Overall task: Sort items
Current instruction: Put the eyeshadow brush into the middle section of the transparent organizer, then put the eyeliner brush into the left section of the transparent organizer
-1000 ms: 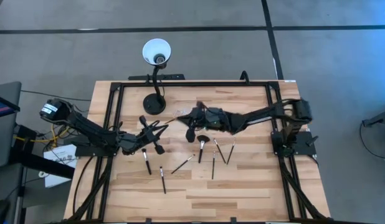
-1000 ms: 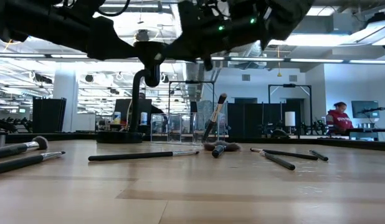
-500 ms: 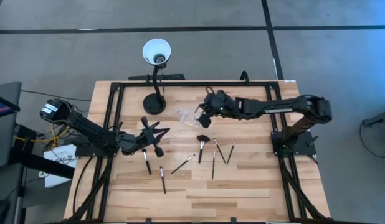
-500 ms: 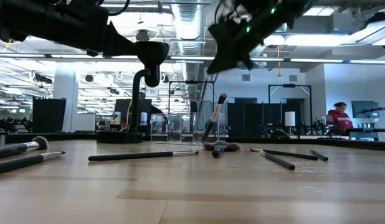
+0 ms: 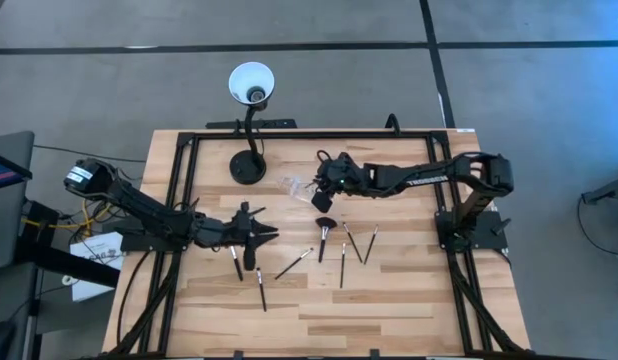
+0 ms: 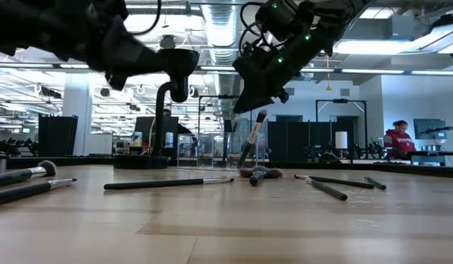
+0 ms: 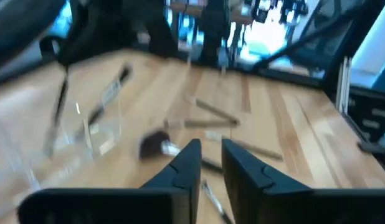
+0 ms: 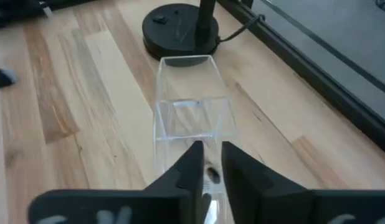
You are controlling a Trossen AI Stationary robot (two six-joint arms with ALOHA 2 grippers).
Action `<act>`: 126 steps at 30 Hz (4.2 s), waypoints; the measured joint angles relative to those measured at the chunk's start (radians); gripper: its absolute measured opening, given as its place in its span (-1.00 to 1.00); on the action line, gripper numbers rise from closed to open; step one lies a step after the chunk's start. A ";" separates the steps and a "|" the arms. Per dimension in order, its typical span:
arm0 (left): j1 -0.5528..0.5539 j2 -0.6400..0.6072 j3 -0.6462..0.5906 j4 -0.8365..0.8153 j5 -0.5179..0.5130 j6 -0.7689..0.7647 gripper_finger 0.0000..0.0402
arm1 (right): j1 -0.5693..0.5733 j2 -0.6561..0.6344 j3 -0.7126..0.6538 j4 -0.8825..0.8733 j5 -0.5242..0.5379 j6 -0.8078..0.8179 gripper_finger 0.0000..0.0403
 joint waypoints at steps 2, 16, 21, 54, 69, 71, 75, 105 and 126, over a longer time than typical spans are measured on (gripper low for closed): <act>-0.001 0.000 0.000 -0.057 0.025 -0.057 -0.61 | 0.000 -0.002 0.000 0.001 0.000 0.000 -0.66; -0.035 0.000 0.000 -0.111 0.122 -0.152 -0.55 | 0.143 -0.242 0.003 -0.245 -0.004 0.124 -0.32; -0.035 0.000 0.000 -0.109 0.121 -0.150 -0.55 | 0.283 -0.302 0.002 -0.529 0.093 0.439 -0.25; -0.035 0.000 0.000 -0.111 0.162 -0.149 -0.55 | 0.579 0.281 0.006 -0.995 0.280 1.877 -0.42; -0.035 0.000 -0.001 -0.111 0.162 -0.149 -0.55 | 0.577 0.329 0.002 -0.931 0.448 1.803 -0.87; -0.035 0.000 -0.001 -0.111 0.163 -0.149 -0.55 | 0.572 0.329 -0.005 -0.913 0.457 1.782 -0.86; -0.035 0.000 -0.001 -0.111 0.162 -0.150 -0.55 | 0.549 0.325 -0.021 -0.848 0.470 1.694 -0.89; -0.035 0.000 -0.001 -0.051 0.158 -0.177 -0.55 | 0.751 -0.102 0.123 -0.895 1.299 1.123 -0.99; -0.010 -0.006 -0.001 0.018 0.143 -0.123 -0.55 | 0.513 -0.095 0.097 -0.865 1.170 0.857 -1.00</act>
